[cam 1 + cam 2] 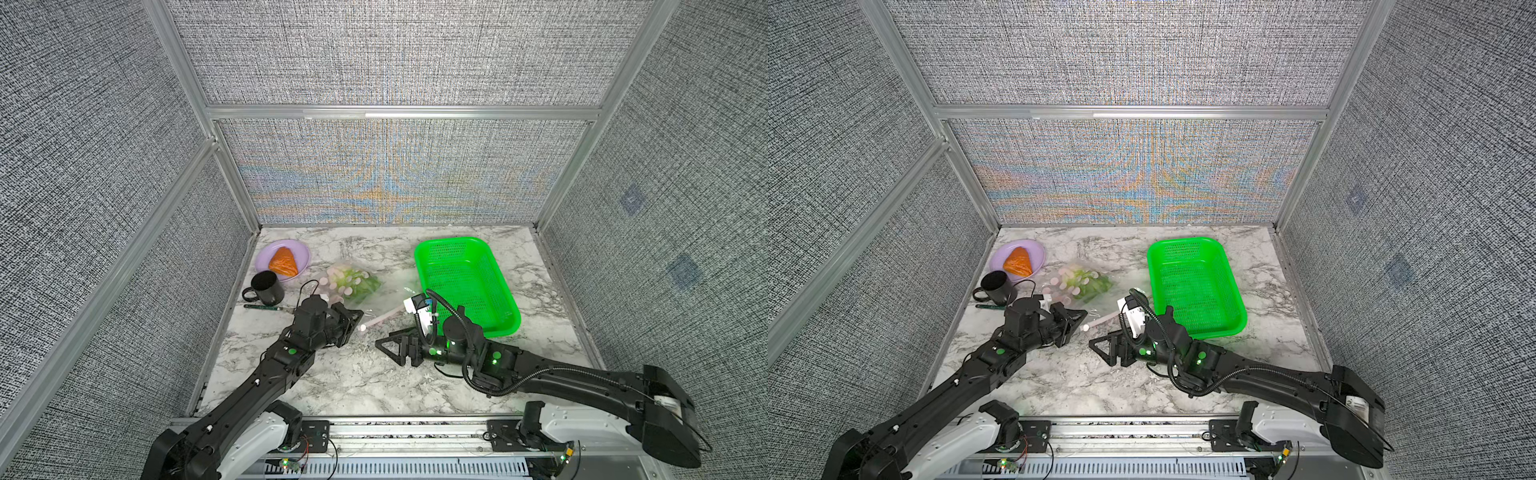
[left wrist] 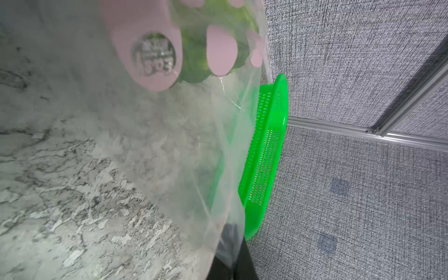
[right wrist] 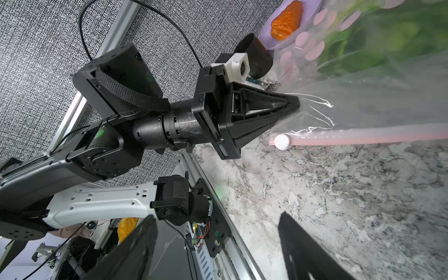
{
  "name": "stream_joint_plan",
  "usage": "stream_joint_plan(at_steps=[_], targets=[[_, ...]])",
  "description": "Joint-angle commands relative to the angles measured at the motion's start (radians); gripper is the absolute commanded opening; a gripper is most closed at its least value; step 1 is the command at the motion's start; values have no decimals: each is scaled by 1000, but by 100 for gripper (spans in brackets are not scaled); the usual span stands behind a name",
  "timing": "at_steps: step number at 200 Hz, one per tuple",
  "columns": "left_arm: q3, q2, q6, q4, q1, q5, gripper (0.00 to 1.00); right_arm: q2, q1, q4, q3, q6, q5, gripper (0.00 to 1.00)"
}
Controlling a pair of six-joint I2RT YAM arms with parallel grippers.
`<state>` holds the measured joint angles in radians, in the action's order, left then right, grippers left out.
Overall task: Open the zip-top bag and take out the chinese cabbages
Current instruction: Adjust the zipper food storage bag at the center of the board.
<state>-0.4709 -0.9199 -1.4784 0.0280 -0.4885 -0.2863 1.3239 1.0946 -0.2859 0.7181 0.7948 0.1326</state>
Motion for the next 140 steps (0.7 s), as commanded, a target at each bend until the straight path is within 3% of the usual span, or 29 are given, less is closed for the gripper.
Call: stream_joint_plan(at_steps=[1, 30, 49, 68, 81, 107, 140], targets=[[-19, 17, -63, -85, 3, 41, 0, -3, 24, 109, 90, -205, -185, 74], [-115, 5, -53, -260, 6, 23, 0, -20, 42, 187, 140, -657, -388, 73], [-184, -16, -55, -333, 8, 0, 0, -74, 42, 51, 27, -990, -395, 73], [-227, -24, -78, -351, 8, -27, 0, -150, 43, -151, -117, -1223, -368, 72], [-249, -22, -92, -367, 8, -39, 0, -192, 39, -250, -180, -1302, -331, 69], [-258, -4, -141, -364, 8, -64, 0, -218, 42, -377, -222, -1357, -244, 54], [-262, 30, -183, -359, 8, -78, 0, -143, 79, -477, -200, -1414, -225, 55]])
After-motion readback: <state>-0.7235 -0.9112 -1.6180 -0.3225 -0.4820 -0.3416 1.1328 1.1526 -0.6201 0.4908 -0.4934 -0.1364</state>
